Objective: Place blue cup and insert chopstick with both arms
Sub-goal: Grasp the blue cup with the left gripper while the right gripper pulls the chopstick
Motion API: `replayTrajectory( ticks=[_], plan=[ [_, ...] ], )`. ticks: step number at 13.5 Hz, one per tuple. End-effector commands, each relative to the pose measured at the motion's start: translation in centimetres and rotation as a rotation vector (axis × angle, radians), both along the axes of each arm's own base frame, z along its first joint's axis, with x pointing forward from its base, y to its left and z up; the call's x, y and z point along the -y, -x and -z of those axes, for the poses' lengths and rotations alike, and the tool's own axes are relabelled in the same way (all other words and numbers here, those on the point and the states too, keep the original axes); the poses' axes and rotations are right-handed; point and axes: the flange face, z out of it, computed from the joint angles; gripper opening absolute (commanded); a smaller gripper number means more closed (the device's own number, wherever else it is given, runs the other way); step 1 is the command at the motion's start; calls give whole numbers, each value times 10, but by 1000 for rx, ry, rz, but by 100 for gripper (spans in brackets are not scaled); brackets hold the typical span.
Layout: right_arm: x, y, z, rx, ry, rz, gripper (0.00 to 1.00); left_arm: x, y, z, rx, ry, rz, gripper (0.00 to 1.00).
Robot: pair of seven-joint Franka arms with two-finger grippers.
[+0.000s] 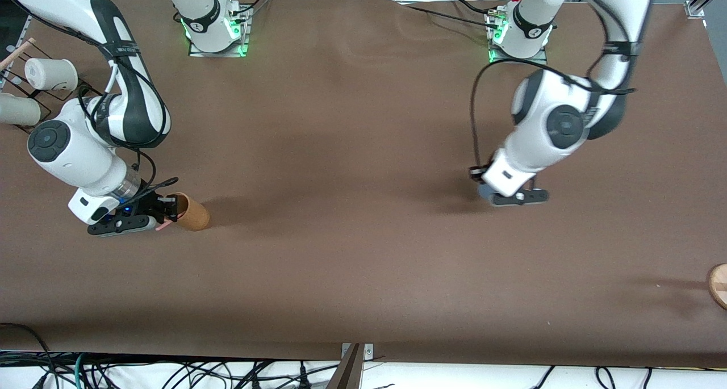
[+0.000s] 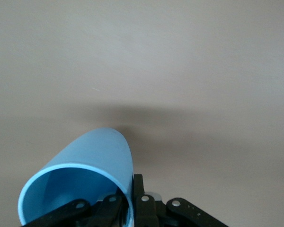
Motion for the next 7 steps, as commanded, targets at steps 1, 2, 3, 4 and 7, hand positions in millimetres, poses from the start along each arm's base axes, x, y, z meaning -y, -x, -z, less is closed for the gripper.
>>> replayTrajectory(
  ticks=[1, 2, 3, 4, 7],
  plan=[
    [-1, 2, 2, 25, -1, -15, 29, 77, -3, 14, -28, -7, -124, 0],
    [-1, 2, 3, 24, -1, -15, 29, 108, 0, 20, -46, 18, -173, 0],
    [-1, 2, 3, 24, -2, -14, 29, 132, 1, 28, -69, 35, -215, 0],
    [-1, 2, 3, 24, -2, -14, 26, 155, 3, 33, -82, 43, -252, 0],
    [-1, 2, 5, 21, -1, -13, 4, 210, 16, 62, -111, 25, -357, 0]
  ],
)
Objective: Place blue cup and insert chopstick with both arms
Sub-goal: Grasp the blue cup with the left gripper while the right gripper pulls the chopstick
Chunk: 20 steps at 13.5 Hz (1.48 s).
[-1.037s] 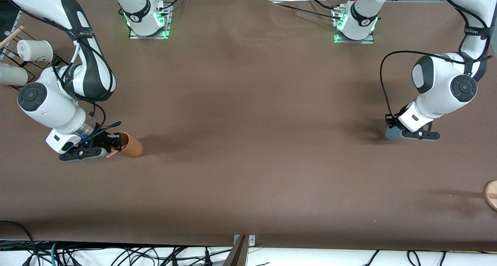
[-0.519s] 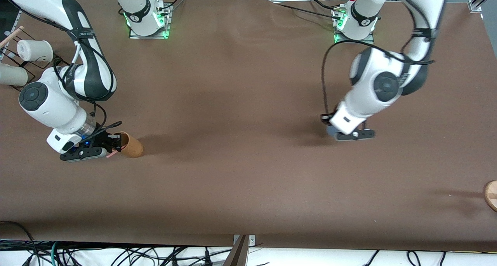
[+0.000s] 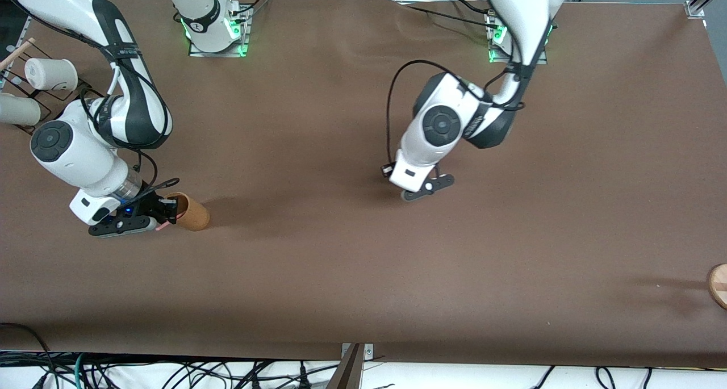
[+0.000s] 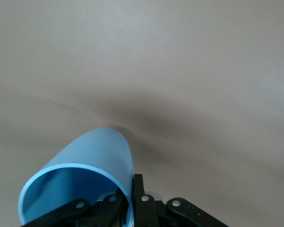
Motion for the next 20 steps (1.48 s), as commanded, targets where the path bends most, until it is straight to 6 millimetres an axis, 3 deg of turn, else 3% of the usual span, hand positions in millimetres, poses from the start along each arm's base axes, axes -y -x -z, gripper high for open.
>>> replayTrajectory(
  ticks=[1, 4, 8, 9, 11, 12, 13, 15, 17, 20],
  plan=[
    [-1, 2, -1, 12, -1, -12, 0, 42, -2, 23, -32, -10, -73, 0],
    [-3, 1, -7, 20, 0, -17, 0, 72, -1, 39, -23, -12, -107, 0],
    [-3, -2, -42, 65, 5, -24, 0, 73, -3, 45, -21, -14, -111, 0],
    [-3, -1, -56, 68, 8, -24, 0, 72, -4, 44, -20, -14, -112, 13],
    [-7, 1, -84, 62, 9, -31, 0, 71, -5, 39, -14, -9, -112, 81],
    [-8, 3, -104, 64, 10, -32, 0, 71, -6, 37, -12, -6, -110, 100],
    [-9, 4, -126, 66, 14, -35, 0, 70, -7, 34, -13, -4, -110, 100],
    [-9, 6, -166, 36, 16, -31, 0, 68, -10, 13, -19, 33, -131, 100],
    [-8, 8, -202, 26, 20, -30, 0, 47, -21, -27, -43, 45, -137, 100],
    [-11, 15, -232, 12, 0, 65, 0, -43, -56, -105, -41, 79, 97, 100]
  ],
)
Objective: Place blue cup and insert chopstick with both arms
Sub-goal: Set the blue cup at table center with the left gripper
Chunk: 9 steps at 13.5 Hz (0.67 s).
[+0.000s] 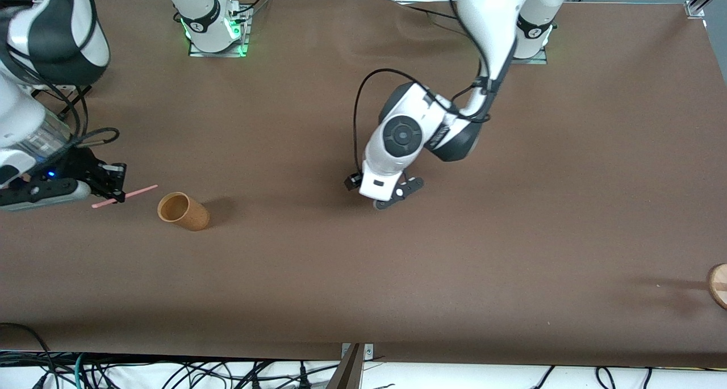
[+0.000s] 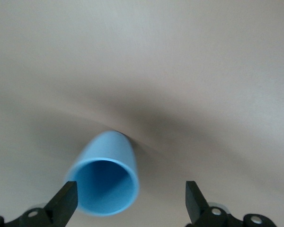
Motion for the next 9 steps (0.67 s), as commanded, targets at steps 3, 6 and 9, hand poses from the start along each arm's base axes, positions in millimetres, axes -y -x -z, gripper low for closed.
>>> replayTrajectory(
  ticks=[3, 6, 9],
  plan=[
    [-66, 10, -15, -17, -25, 180, 0, -187, -56, -105, 50, 54, 308, 100],
    [-136, 25, -12, -4, -9, 281, 0, -289, -73, -138, 96, 16, 433, 100],
    [-202, 44, -4, 19, 7, 360, 0, -373, -73, -164, 109, 5, 466, 100]
  ],
)
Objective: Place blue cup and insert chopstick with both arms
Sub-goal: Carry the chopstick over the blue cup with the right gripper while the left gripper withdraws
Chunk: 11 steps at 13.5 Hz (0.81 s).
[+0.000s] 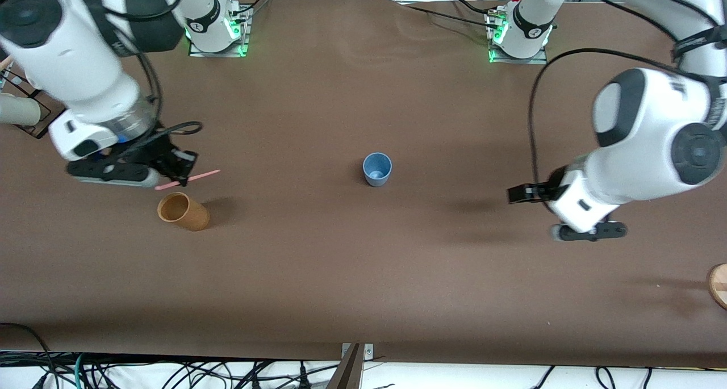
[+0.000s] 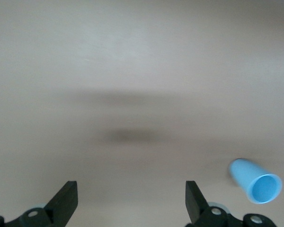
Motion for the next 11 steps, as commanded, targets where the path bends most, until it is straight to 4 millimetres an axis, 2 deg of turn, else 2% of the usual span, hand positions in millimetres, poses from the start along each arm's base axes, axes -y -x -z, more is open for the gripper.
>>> replayTrajectory(
  ticks=[1, 3, 4, 6, 7, 8, 11],
  plan=[
    [-51, 15, 7, 19, 18, 99, 0, -64, 14, -23, 10, 7, 37, 100],
    [-105, 29, 8, 34, -25, 187, 0, -109, 24, -44, 40, 32, 44, 100],
    [-130, 37, 7, 47, -39, 219, 0, -117, 34, -53, 41, 36, 37, 100],
    [-172, 55, 17, 82, -18, 245, 0, -125, 52, -85, 68, -7, 39, 100],
    [-199, 70, 28, 88, -9, 251, 0, -127, 59, -101, 88, -59, 52, 100],
    [-221, 82, 44, 94, 3, 272, 0, -123, 64, -109, 94, -76, 65, 100],
    [-286, 112, 89, 157, -39, 311, 0, -101, 85, -110, 29, -58, 109, 100]
  ],
)
